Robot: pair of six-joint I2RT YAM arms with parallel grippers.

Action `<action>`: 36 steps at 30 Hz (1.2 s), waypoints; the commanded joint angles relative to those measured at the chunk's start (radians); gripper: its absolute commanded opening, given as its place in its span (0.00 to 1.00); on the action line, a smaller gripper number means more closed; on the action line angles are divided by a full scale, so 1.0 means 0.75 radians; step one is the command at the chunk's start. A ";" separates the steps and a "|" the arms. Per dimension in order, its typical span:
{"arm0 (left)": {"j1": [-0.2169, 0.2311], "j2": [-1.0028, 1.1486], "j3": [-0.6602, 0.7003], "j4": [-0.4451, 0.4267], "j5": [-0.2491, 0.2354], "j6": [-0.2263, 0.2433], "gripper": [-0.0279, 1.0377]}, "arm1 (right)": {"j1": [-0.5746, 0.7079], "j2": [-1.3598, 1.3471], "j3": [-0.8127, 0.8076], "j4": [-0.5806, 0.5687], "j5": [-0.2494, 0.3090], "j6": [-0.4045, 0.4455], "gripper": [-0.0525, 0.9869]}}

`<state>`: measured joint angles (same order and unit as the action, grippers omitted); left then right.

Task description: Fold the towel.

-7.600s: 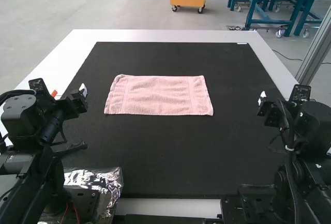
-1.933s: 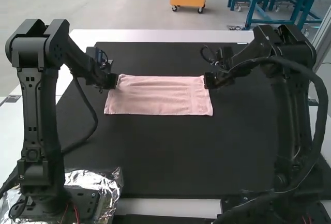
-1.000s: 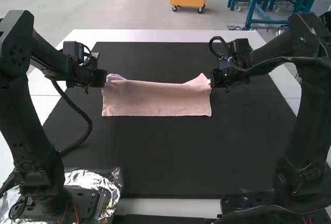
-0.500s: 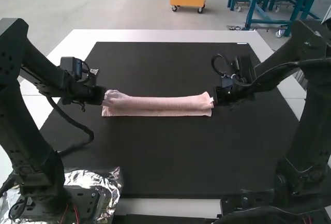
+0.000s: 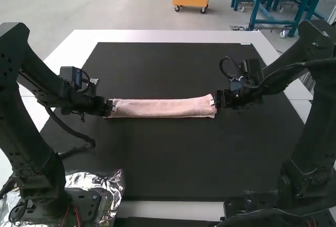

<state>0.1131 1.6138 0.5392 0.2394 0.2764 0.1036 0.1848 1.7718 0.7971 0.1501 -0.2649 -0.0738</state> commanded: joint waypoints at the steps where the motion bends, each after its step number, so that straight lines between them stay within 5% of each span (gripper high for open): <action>1: 0.029 -0.074 0.019 0.022 0.014 -0.032 0.94 | -0.005 -0.092 0.062 -0.002 0.008 0.008 0.93; 7: 0.099 -0.154 0.019 0.129 0.094 -0.165 0.94 | 0.044 -0.043 0.058 -0.002 0.008 0.010 0.92; 22: 0.111 -0.166 0.023 0.127 0.118 -0.177 0.94 | 0.130 0.151 0.064 0.068 0.014 0.013 0.90; 25: 0.111 -0.168 0.023 0.131 0.118 -0.179 0.94 | 0.130 0.178 0.054 0.078 0.012 0.000 0.69; 29: 0.111 -0.166 0.023 0.143 0.118 -0.179 0.94 | 0.130 0.190 0.021 0.113 -0.019 -0.014 0.03; 36: 0.111 -0.168 0.023 0.161 0.118 -0.179 0.94 | 0.064 0.127 -0.009 0.101 -0.033 -0.004 0.03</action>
<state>0.1852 1.5059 0.5392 0.3447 0.3489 -0.0238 0.2630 1.8969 0.8215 0.2455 -0.2630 -0.0776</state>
